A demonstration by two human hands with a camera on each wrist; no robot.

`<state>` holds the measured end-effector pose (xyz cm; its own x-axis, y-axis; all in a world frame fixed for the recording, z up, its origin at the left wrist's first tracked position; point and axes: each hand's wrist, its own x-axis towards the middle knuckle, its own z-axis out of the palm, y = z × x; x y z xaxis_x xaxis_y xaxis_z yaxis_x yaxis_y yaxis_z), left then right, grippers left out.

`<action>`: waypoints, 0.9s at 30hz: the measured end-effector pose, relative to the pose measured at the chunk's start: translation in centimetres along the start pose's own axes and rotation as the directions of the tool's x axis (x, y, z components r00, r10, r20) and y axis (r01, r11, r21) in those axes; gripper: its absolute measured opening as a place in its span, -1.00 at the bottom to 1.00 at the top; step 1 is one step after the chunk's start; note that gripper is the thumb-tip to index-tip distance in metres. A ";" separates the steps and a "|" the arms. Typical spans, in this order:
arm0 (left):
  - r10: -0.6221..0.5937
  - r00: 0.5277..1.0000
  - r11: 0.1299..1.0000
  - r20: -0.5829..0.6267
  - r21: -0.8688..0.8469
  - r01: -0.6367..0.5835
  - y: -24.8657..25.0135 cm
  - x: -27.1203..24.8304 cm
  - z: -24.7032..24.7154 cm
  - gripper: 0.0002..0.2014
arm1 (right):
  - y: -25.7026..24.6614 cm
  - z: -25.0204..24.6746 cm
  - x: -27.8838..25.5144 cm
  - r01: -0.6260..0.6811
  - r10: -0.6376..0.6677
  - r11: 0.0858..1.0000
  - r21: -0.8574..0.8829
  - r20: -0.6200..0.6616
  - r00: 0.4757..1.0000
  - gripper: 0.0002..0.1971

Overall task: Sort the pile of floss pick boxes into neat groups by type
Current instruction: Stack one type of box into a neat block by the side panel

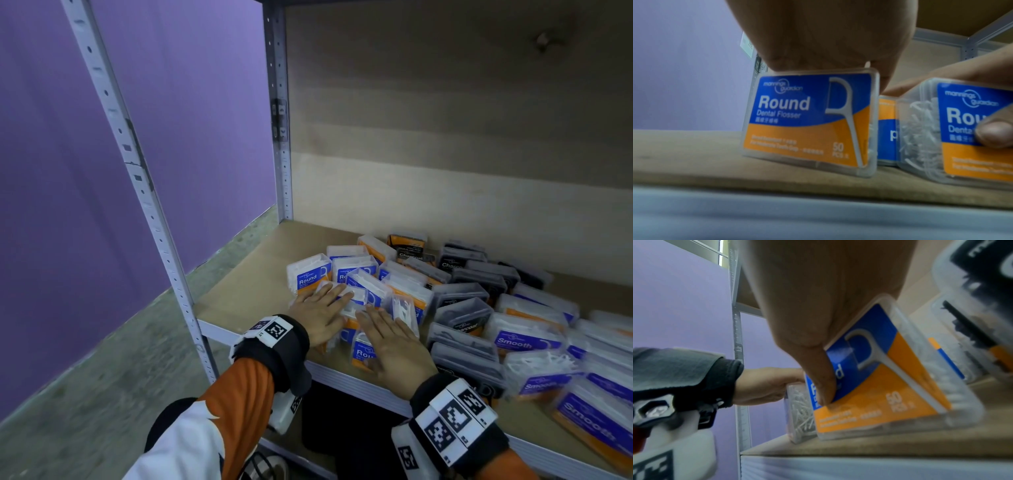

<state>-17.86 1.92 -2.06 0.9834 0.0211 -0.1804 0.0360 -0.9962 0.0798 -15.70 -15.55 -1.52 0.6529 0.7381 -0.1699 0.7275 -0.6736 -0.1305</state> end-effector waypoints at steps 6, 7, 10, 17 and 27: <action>-0.002 1.000 1.000 0.010 -0.001 0.002 0.0 0.0 0.0 -0.45 | 0.2 0.2 0.1 0.006 -0.006 1.000 0.002 -0.003 1.000 -0.26; -0.002 1.000 1.000 0.011 0.001 0.002 0.0 0.0 0.0 -0.46 | 0.2 0.2 0.1 0.007 -0.007 1.000 0.004 -0.001 1.000 -0.25; 0.000 1.000 1.000 0.008 0.000 0.000 0.0 0.1 0.0 -0.45 | 0.3 0.3 0.2 0.008 -0.008 1.000 0.010 -0.002 1.000 -0.25; 0.003 1.000 1.000 0.004 -0.005 -0.003 0.0 0.2 0.1 -0.45 | 0.4 0.2 0.3 0.012 -0.012 1.000 0.010 0.009 1.000 -0.25; 0.013 1.000 1.000 0.013 -0.008 -0.013 -0.1 0.3 0.1 -0.45 | 0.5 0.4 0.4 0.012 -0.012 1.000 0.012 0.008 1.000 -0.25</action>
<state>-17.55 2.03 -2.27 0.9814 0.0073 -0.1918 0.0251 -0.9956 0.0903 -15.16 -15.63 -2.04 0.6425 0.7457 -0.1766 0.7325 -0.6653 -0.1445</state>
